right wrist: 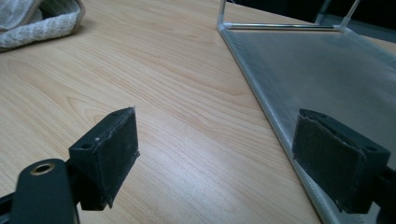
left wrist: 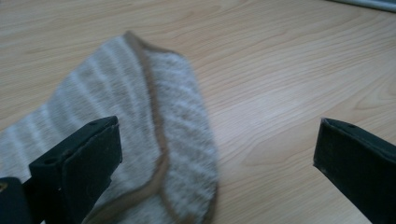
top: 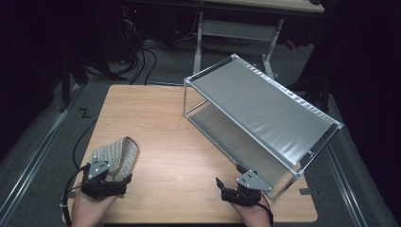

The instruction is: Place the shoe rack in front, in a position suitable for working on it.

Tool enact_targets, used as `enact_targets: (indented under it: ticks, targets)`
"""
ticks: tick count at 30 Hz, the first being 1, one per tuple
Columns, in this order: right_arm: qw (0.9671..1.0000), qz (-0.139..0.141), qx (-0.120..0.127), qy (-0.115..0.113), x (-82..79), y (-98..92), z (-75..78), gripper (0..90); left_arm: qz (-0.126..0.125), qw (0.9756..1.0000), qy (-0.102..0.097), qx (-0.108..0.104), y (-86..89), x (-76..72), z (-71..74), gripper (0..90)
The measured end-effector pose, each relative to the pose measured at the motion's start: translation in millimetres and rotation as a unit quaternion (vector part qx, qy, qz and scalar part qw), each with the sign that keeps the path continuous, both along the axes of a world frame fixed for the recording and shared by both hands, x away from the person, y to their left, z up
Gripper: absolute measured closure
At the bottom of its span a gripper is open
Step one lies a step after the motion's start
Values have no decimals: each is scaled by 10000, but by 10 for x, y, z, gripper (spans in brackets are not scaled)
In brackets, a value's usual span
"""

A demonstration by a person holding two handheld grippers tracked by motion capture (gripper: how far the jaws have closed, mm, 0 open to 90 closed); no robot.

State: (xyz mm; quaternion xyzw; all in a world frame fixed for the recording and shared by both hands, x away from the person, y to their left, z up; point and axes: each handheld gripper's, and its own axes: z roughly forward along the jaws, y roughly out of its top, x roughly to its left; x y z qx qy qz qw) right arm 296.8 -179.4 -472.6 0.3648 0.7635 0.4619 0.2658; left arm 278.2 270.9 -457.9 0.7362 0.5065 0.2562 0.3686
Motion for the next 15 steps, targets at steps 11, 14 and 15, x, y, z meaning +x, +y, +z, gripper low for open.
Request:
enact_targets:
  ticks: [11,14,15]
  targets:
    - [9998,175,66,58,27,18,-30,149,690,9967,435,-11,240,11,-179,95]
    - [9999,113,121,45,19,-11,-11,149,674,9961,566,10,210,43,-221,115]
    - [9998,73,176,53,23,-34,-1,150,704,9948,735,101,193,85,-257,157]
